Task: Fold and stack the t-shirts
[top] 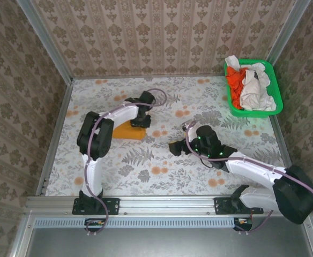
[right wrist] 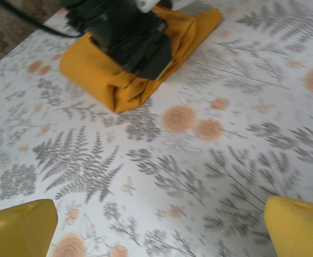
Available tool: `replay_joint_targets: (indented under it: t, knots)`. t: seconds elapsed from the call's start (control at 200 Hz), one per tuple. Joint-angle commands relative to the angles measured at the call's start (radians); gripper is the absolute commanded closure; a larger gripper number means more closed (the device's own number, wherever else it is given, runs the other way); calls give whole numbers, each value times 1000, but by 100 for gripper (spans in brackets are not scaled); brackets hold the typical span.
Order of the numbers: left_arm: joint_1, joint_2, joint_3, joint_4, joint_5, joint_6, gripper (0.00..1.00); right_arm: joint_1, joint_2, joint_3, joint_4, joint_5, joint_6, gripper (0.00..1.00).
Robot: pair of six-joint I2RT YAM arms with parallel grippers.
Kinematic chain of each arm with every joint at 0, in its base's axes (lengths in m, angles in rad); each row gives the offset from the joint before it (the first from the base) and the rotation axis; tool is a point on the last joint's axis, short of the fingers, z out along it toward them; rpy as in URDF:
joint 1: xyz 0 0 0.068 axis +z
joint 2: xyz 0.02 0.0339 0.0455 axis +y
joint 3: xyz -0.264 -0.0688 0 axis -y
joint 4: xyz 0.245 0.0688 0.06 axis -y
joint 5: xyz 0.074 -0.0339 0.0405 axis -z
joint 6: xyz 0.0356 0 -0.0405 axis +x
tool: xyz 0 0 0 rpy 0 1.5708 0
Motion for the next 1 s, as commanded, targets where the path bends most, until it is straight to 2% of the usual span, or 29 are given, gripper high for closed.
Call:
replay_joint_targets:
  t: [0.0, 0.26, 0.62, 0.78, 0.995]
  knots:
    - [117, 20, -42, -87, 1, 140, 71, 48, 56, 79, 44, -27, -57, 0]
    - [321, -41, -90, -69, -35, 367, 69, 116, 173, 182, 27, -32, -77, 0]
    - [600, -51, -111, -22, -145, 474, 64, 142, 240, 245, -13, -37, -89, 0]
    - [669, -80, -179, 37, -179, 514, 63, 147, 238, 258, -36, -30, -87, 0]
    - [657, -147, -218, 92, -125, 480, 60, 147, 248, 269, -37, -23, -86, 0]
